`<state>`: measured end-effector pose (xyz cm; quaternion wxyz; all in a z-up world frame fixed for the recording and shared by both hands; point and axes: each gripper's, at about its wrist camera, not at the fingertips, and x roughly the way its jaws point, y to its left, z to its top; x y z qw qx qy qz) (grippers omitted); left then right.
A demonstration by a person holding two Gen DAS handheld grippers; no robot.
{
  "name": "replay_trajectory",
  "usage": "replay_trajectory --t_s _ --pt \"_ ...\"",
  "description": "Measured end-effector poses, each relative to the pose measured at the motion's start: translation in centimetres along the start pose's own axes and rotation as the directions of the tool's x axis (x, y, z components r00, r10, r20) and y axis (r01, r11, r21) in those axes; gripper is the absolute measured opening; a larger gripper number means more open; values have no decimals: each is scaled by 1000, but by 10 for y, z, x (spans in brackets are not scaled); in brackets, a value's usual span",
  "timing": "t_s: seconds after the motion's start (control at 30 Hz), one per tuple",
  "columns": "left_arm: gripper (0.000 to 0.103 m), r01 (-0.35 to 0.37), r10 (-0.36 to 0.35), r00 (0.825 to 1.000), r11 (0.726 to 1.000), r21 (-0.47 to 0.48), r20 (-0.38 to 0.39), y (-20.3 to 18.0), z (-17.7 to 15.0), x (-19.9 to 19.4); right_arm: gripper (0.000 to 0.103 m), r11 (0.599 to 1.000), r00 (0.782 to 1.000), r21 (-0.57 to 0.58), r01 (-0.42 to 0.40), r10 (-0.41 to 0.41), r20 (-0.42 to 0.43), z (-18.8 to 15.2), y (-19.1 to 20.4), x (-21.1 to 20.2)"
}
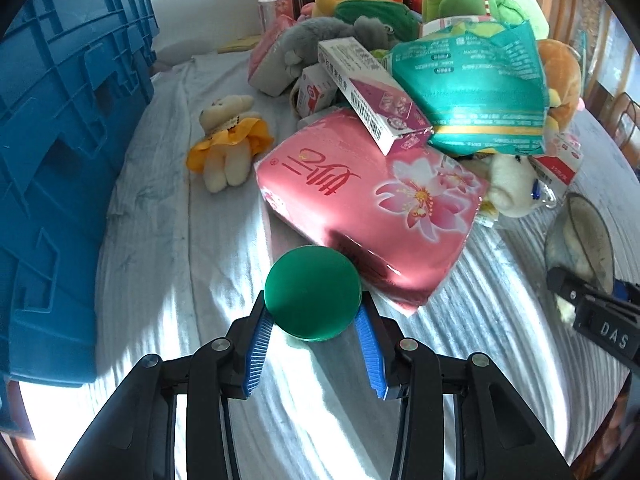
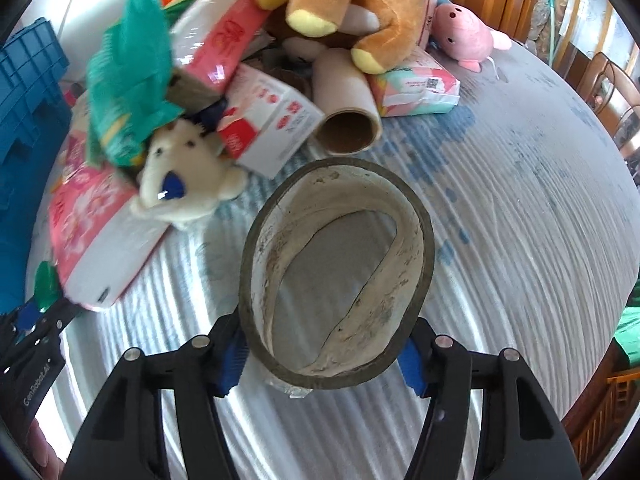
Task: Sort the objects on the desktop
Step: 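Lift the green lid with the left tool while the right tool lifts the tape roll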
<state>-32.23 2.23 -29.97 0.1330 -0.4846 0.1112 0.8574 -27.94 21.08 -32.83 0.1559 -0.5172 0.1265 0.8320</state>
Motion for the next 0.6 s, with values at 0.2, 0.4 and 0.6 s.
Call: replay_trajectory --t_s 0.2,0.4,0.6 --pt "40 9 -9 1000 1000 -7 22 6 -2 -10 60 999 999 -36 -26 27 37 -8 18 -26" --pt "40 13 -13 996 1000 -3 85 16 5 -36 53 995 994 -86 -50 58 92 -6 35 -59" --pt "40 6 -3 992 1000 -25 126 26 16 -55 34 989 993 -136 -50 64 99 7 51 -78"
